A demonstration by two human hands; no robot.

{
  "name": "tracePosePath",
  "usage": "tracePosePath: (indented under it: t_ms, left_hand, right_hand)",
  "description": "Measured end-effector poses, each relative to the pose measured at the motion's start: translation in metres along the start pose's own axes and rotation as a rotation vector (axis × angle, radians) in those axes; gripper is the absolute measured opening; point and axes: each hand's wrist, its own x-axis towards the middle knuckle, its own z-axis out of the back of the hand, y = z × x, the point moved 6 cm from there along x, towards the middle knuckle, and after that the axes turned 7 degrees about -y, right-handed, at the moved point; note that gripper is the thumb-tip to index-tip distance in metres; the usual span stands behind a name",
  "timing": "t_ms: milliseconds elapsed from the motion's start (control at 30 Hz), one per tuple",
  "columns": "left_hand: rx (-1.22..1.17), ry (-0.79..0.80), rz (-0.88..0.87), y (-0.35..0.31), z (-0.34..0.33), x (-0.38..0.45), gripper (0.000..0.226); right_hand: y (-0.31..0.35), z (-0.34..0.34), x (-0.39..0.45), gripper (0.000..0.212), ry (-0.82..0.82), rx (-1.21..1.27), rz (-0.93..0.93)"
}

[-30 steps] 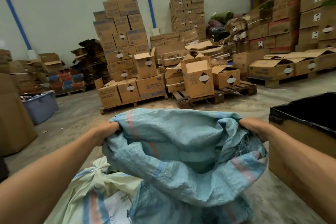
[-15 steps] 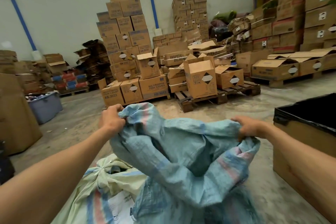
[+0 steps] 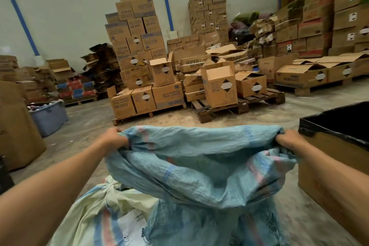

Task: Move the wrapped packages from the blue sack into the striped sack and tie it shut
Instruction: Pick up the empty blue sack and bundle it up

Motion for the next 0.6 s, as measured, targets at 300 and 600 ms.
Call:
tracePosePath:
  t_ms: [300,600]
  left_hand:
    - [0.191,-0.160,-0.288,-0.024,0.011,0.000,0.036]
    - [-0.154,-0.269,-0.012,-0.020,0.073,0.032,0.042]
  right_hand:
    - [0.029,-0.010,-0.017,0.026,0.607,0.665,-0.185]
    - [0.051,0.042,0.000,0.032,0.256,0.150,0.239]
